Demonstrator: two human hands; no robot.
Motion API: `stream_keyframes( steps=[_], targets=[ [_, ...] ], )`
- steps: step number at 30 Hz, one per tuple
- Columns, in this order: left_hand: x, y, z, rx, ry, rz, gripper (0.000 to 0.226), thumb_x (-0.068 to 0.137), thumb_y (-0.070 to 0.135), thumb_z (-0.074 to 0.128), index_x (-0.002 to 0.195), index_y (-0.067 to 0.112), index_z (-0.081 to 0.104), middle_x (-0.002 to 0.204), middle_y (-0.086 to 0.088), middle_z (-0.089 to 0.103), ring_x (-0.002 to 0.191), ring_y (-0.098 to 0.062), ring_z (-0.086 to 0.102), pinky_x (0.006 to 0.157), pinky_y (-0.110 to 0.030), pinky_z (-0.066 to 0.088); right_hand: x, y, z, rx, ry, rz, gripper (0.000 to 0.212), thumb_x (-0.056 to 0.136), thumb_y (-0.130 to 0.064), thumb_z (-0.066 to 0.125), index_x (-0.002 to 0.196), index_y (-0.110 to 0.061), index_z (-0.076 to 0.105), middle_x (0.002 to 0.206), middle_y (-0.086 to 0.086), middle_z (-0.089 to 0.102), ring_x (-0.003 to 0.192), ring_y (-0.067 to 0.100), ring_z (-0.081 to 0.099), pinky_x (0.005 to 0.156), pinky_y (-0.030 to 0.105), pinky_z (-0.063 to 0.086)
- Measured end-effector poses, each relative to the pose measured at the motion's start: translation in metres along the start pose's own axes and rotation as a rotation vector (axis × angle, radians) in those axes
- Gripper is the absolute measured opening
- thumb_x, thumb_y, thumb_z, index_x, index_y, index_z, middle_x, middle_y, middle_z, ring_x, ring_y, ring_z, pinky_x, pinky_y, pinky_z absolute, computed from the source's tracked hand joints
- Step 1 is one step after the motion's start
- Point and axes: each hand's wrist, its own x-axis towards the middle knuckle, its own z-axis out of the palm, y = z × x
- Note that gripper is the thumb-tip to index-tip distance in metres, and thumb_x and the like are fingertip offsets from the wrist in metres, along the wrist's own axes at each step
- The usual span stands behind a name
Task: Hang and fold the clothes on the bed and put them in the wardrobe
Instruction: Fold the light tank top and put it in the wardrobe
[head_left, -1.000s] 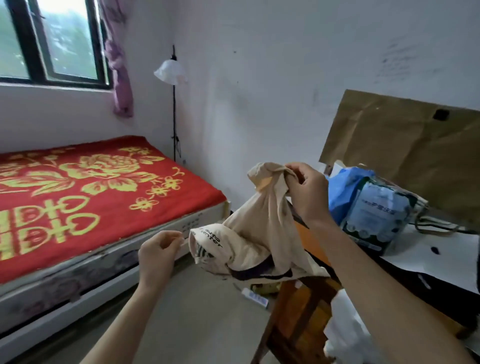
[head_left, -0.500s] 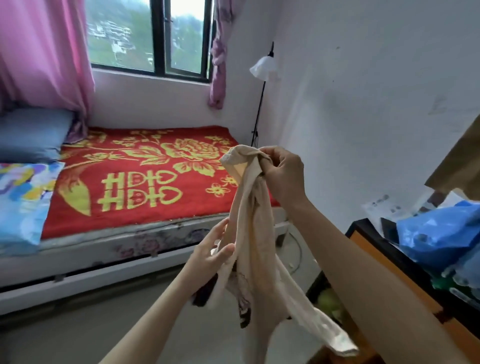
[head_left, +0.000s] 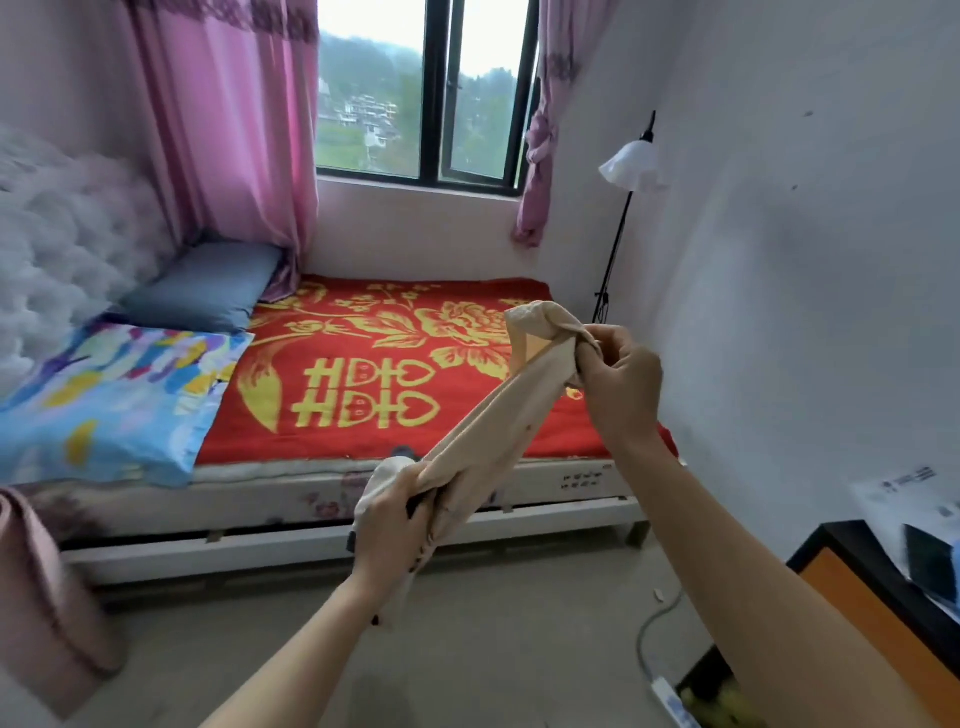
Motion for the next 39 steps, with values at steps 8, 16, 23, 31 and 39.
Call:
stream_keyframes(
  steps=[8, 16, 23, 31, 39],
  targets=[
    [0.045, 0.019, -0.027, -0.143, -0.364, -0.046, 0.030, 0.080, 0.001, 0.069, 0.082, 0.031, 0.068, 0.078, 0.018, 0.071, 0.070, 0.002, 0.064, 0.061, -0.011, 0.047, 0.015, 0.091, -0.053, -0.204, 0.025, 0.214, 0.011, 0.091, -0.013, 0.056, 0.090, -0.009, 0.066, 0.077, 0.003, 0.062, 0.071, 0.017, 0.059, 0.063, 0.025, 0.049],
    [0.055, 0.055, 0.009, -0.129, -0.440, -0.099, 0.019, 0.083, 0.005, 0.067, 0.076, 0.022, 0.070, 0.065, 0.008, 0.068, 0.061, 0.001, 0.062, 0.059, -0.012, 0.047, 0.002, 0.170, -0.083, -0.421, -0.047, 0.505, 0.016, 0.087, -0.008, 0.057, 0.099, -0.002, 0.066, 0.099, 0.017, 0.068, 0.094, 0.031, 0.061, 0.063, 0.024, 0.030],
    [0.061, 0.081, 0.043, -0.193, -0.319, -0.411, 0.023, 0.088, 0.012, 0.062, 0.086, -0.011, 0.067, 0.077, -0.028, 0.061, 0.069, -0.029, 0.057, 0.066, -0.037, 0.044, -0.031, 0.166, -0.063, -0.481, -0.286, 0.431, 0.028, 0.091, -0.012, 0.050, 0.118, -0.008, 0.056, 0.119, 0.013, 0.052, 0.111, 0.025, 0.047, 0.080, 0.026, 0.034],
    [0.067, 0.070, 0.066, -0.227, 0.000, -0.656, 0.018, 0.093, 0.006, 0.051, 0.075, 0.004, 0.051, 0.073, -0.012, 0.049, 0.067, -0.023, 0.048, 0.061, -0.031, 0.036, -0.110, 0.133, 0.007, -0.180, -0.697, 0.370, 0.039, 0.090, -0.045, 0.055, 0.112, -0.013, 0.054, 0.106, 0.001, 0.059, 0.098, 0.014, 0.056, 0.082, 0.027, 0.048],
    [0.068, 0.045, 0.039, -0.647, 0.452, -0.895, 0.019, 0.095, -0.001, 0.044, 0.112, 0.006, 0.050, 0.087, -0.013, 0.055, 0.074, -0.027, 0.056, 0.066, -0.036, 0.048, -0.140, 0.131, 0.084, -0.234, -0.722, 0.339, 0.066, 0.084, -0.048, 0.058, 0.139, -0.024, 0.034, 0.129, -0.001, 0.050, 0.122, 0.020, 0.044, 0.097, 0.035, 0.039]
  ],
)
